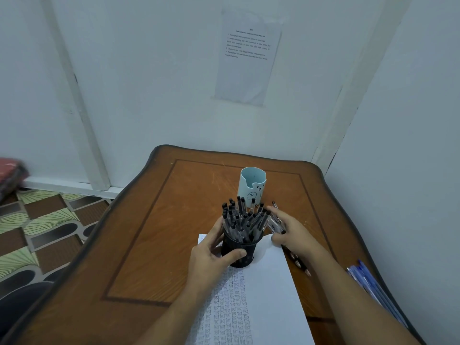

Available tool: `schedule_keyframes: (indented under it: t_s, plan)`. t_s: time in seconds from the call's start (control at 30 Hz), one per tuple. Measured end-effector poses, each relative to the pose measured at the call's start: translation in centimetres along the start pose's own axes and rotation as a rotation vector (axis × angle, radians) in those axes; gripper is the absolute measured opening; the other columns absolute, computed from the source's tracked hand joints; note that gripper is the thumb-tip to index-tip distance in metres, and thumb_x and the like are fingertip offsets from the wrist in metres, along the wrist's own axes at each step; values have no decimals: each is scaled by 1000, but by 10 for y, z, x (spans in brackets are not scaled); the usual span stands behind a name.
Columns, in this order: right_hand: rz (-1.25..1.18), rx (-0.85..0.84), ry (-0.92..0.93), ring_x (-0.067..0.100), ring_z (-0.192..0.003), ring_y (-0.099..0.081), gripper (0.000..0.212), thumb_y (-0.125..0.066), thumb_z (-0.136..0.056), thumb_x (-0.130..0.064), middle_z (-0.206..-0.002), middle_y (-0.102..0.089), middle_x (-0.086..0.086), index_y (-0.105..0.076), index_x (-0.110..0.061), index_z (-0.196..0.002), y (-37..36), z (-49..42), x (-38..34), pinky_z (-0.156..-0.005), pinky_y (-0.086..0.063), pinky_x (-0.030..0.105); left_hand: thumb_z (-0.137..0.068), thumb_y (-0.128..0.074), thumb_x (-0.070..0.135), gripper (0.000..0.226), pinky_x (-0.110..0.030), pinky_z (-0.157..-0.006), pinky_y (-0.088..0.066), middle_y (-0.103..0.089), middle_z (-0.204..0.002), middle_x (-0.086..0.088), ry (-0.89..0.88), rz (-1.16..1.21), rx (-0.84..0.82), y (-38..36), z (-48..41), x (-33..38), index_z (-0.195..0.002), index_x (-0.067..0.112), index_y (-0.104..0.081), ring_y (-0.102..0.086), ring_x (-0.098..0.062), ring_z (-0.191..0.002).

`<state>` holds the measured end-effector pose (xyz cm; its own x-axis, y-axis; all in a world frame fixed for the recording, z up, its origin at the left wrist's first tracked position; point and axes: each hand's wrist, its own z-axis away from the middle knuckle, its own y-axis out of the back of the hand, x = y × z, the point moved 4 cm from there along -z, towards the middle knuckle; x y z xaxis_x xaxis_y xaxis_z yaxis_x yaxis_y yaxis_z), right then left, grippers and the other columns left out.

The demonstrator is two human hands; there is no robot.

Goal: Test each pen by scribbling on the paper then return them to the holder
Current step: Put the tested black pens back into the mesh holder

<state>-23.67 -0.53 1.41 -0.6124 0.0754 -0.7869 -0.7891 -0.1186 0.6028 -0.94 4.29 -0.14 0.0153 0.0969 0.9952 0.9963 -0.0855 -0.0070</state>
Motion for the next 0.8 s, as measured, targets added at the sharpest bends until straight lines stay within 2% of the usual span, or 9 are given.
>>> schedule_keyframes:
  t_s: [0.1,0.17,0.27,0.37,0.4,0.53,0.6,0.67,0.8]
  plan:
    - [-104,81,-5,16,-102,-58,84,-63,-87,7,-155,-36,10,-35,-40,-151,9,-1,0,-69,-47,19,-67,-86,4,89,-12,-81,-49,-64,-121,24,11,11,2,0,0,-3,-140,37,-47,-60,6,-109]
    - [-168,153,-8,17,-89,-60,82,-61,-88,7,-150,-38,13,-34,-36,-152,21,-2,-2,-61,-48,19,-67,-86,6,89,-13,-82,-50,-63,-124,20,11,14,2,1,1,-3,-139,40,-47,-60,5,-111]
    - [-236,241,27,20,-94,-60,80,-61,-90,5,-147,-41,9,-32,-35,-153,34,-1,-9,-62,-50,19,-68,-85,5,87,-11,-81,-49,-64,-122,22,0,11,-2,1,0,-3,-138,41,-48,-60,6,-110]
    - [-285,305,101,23,-115,-58,81,-60,-91,6,-149,-42,4,-31,-39,-152,41,2,-26,-82,-56,29,-68,-86,8,87,-11,-82,-49,-63,-117,30,3,5,-2,1,0,-2,-136,46,-47,-59,8,-110]
    - [-310,321,128,21,-115,-58,82,-59,-90,7,-148,-43,3,-32,-39,-152,41,5,-34,-82,-57,28,-68,-86,8,87,-11,-81,-49,-63,-116,31,4,9,0,1,0,-2,-136,46,-47,-59,8,-110]
    - [-484,421,280,8,-102,-59,84,-57,-87,15,-150,-44,5,-37,-38,-150,38,18,-69,-75,-55,20,-68,-85,5,86,-7,-77,-48,-63,-106,39,1,6,9,1,1,0,-131,49,-47,-59,13,-104]
    - [-569,482,338,9,-93,-58,84,-56,-87,14,-146,-47,7,-39,-45,-144,33,23,-85,-74,-55,20,-68,-85,6,85,-8,-78,-48,-63,-104,40,5,14,8,1,1,0,-130,50,-47,-58,15,-104]
    - [-616,554,387,7,-93,-59,84,-57,-87,14,-142,-52,4,-37,-47,-142,27,26,-97,-77,-56,22,-68,-86,7,85,-10,-80,-49,-64,-108,36,6,17,6,0,2,0,-131,49,-47,-59,13,-105]
    - [-645,688,437,-10,-82,-59,80,-54,-88,17,-133,-54,-10,-31,-24,-153,8,31,-108,-75,-51,13,-69,-85,7,85,-13,-83,-50,-64,-111,34,0,15,10,-1,2,1,-133,48,-48,-58,12,-107]
